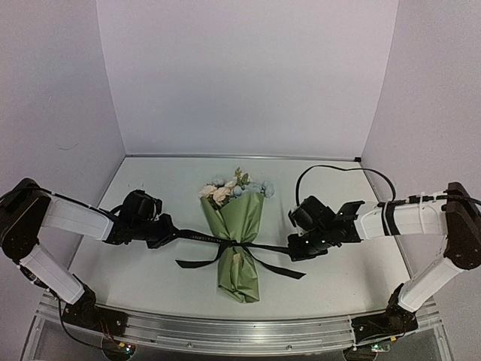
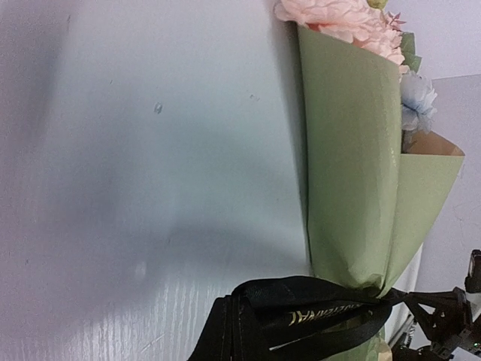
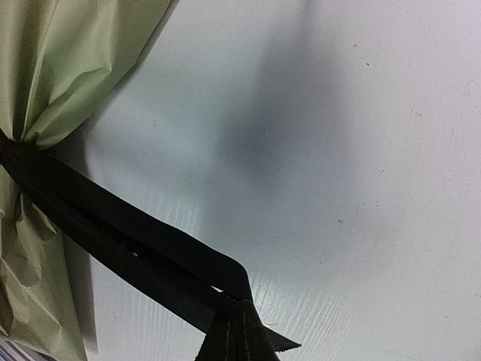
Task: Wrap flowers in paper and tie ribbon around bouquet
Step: Tie the half-tied ribbon around the folded bouquet.
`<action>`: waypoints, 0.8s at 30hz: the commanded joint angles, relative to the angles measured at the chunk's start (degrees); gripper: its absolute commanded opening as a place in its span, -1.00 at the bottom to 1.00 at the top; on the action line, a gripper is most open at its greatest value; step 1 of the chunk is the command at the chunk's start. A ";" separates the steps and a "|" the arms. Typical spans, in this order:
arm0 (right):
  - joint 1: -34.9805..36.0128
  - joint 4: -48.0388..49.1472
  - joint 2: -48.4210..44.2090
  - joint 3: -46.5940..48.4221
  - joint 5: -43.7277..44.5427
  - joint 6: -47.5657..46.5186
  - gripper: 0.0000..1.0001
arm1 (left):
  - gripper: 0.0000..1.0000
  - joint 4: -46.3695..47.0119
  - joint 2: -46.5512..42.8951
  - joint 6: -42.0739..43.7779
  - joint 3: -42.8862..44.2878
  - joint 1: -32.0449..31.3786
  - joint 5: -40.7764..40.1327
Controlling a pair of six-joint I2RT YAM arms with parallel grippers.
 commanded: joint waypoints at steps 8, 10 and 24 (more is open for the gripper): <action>-0.39 -8.98 -1.86 -0.46 7.28 -0.10 -1.00 | -1.00 3.29 -1.04 -2.33 -2.42 3.92 -1.24; -0.42 -9.43 -1.81 -0.56 8.74 0.59 -1.00 | -1.00 2.04 -1.47 -3.37 -2.08 4.01 -2.43; -0.75 -13.49 -5.81 -3.71 16.91 5.15 -1.00 | -1.00 0.78 -3.51 -5.57 -3.07 11.31 1.05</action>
